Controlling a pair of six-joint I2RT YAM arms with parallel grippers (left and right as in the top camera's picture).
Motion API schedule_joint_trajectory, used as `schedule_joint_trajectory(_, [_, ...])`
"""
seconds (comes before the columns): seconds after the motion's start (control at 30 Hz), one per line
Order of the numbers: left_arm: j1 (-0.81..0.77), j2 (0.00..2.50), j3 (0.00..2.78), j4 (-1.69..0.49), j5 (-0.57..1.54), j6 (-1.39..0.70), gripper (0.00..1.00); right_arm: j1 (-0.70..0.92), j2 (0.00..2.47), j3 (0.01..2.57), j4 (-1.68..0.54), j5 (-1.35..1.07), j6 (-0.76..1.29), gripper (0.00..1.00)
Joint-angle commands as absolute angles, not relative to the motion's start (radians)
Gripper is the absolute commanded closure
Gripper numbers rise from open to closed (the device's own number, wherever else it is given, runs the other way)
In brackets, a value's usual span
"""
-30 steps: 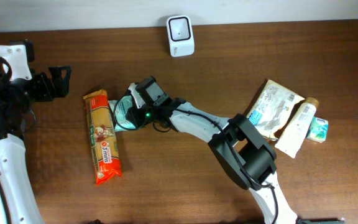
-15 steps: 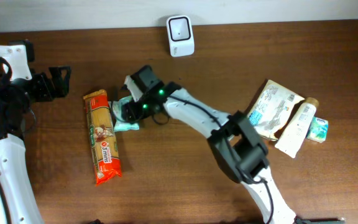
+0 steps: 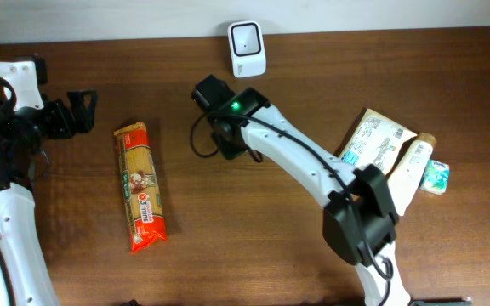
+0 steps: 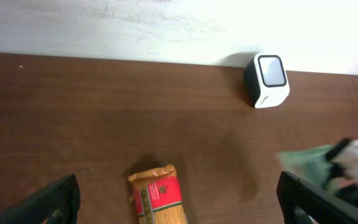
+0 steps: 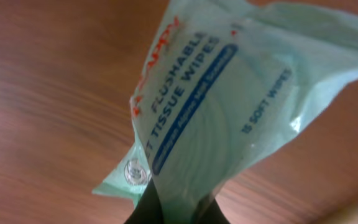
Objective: Scan the item barcode
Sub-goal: 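Lift the light-blue packet and hold it at the scanner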
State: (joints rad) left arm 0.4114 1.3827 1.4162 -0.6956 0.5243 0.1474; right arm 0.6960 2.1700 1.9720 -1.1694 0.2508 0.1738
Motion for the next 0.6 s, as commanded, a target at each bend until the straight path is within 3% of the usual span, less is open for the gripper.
schedule_joint_trajectory(0.0, [0.408, 1.374, 1.425, -0.693, 0.535, 0.139, 0.01, 0.7, 2.163, 1.937, -1.317, 0.606, 0.327, 0.96])
schedule_joint_trajectory(0.13, [0.408, 1.374, 1.425, -0.693, 0.535, 0.139, 0.01, 0.699, 2.25, 1.783, -1.262, 0.801, 0.334, 0.96])
schedule_joint_trajectory(0.23, [0.408, 1.374, 1.425, -0.693, 0.535, 0.139, 0.01, 0.7, 2.292, 1.774, -1.237, 0.776, 0.31, 0.96])
schedule_joint_trajectory(0.3, [0.408, 1.374, 1.425, -0.693, 0.535, 0.139, 0.01, 0.7, 2.292, 1.774, -1.222, 0.57, 0.196, 0.78])
schedule_joint_trajectory(0.4, [0.408, 1.374, 1.425, -0.693, 0.535, 0.139, 0.01, 0.741, 2.292, 1.775, -1.217, 0.506, 0.128, 0.68])
schedule_joint_trajectory(0.43, [0.408, 1.374, 1.425, -0.693, 0.535, 0.139, 0.01, 0.77, 2.292, 1.777, -1.209, 0.547, 0.112, 0.5])
schedule_joint_trajectory(0.47, [0.408, 1.374, 1.425, -0.693, 0.535, 0.139, 0.01, 0.781, 2.292, 1.783, -1.207, 0.585, 0.112, 0.25])
schedule_joint_trajectory(0.5, [0.408, 1.374, 1.425, -0.693, 0.535, 0.139, 0.01, 0.791, 2.292, 1.802, -1.207, 0.595, 0.112, 0.19])
schedule_joint_trajectory(0.57, [0.408, 1.374, 1.425, -0.693, 0.535, 0.139, 0.01, 0.799, 2.291, 1.85, -1.223, 0.595, 0.124, 0.19])
